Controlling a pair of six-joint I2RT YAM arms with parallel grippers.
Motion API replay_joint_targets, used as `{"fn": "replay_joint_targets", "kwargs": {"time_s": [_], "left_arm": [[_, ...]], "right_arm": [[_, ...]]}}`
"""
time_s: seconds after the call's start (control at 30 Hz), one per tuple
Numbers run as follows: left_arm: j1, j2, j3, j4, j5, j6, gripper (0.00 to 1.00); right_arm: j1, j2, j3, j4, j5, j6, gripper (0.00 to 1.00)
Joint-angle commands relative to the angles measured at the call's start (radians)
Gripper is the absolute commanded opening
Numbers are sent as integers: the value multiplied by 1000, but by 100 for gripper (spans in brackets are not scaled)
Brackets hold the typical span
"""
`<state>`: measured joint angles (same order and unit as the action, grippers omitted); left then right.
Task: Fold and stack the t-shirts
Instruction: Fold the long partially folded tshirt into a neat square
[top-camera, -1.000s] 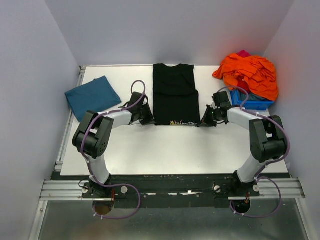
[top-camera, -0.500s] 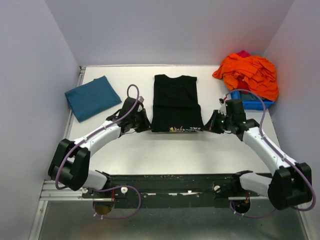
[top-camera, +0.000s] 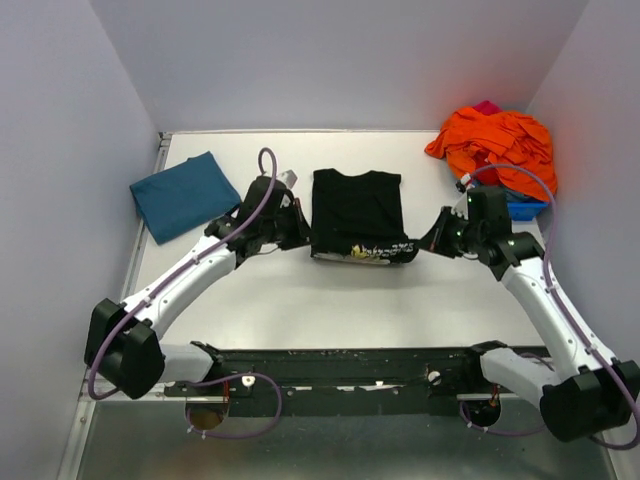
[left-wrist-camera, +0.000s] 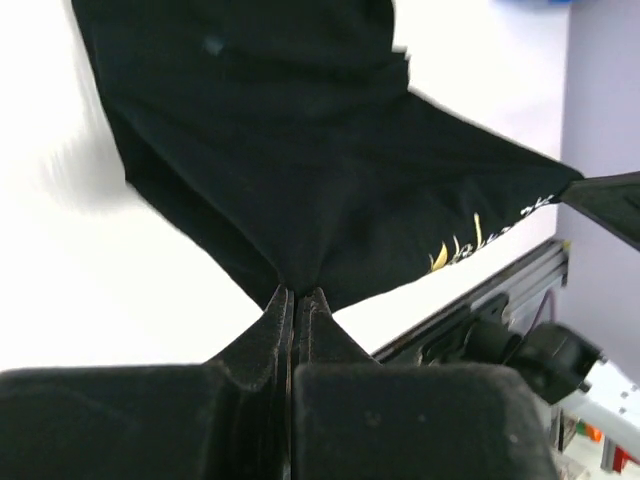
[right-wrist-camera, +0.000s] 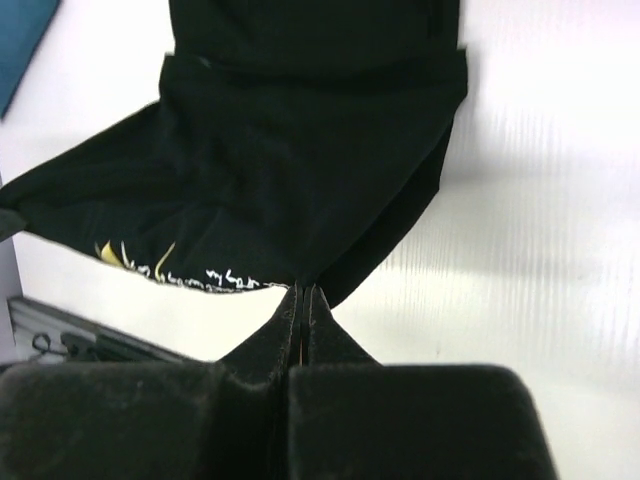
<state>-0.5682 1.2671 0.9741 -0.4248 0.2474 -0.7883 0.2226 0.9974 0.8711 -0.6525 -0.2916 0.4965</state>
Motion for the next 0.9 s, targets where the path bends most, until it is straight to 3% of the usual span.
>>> {"fn": "replay_joint_targets", "kwargs": {"time_s": [0.0, 0.2, 0.43, 0.6, 0.63, 0.67, 0.7, 0.73, 0.8, 0.87], "left_arm": [[76, 119, 130, 15, 15, 27, 0], [195, 351, 354, 96, 27, 14, 0], [272, 693, 757, 34, 49, 11, 0], [324, 900, 925, 72, 76, -54, 0], [333, 938, 957, 93, 87, -66, 0], [341, 992, 997, 116, 122, -77, 18], [346, 1053, 1047, 115, 154, -86, 48], [350, 1112, 1127, 92, 188, -88, 69], [355, 1213, 1265, 43, 233, -75, 80], [358, 1235, 1293, 52, 233, -54, 82]], "right_arm": [[-25, 151, 181, 2, 131, 0, 1], [-74, 501, 457, 36, 109, 23, 1], [-84, 855, 840, -28, 190, 14, 1], [-123, 1117, 1095, -53, 118, 33, 1], [-130, 1177, 1143, -56, 97, 37, 5], [-140, 1240, 1207, -73, 69, 46, 21], [-147, 1288, 1264, -99, 62, 59, 61], [-149, 1323, 1293, -108, 57, 62, 84], [-149, 1348, 1300, -92, 49, 57, 88], [-149, 1325, 1234, -32, 34, 47, 87]]}}
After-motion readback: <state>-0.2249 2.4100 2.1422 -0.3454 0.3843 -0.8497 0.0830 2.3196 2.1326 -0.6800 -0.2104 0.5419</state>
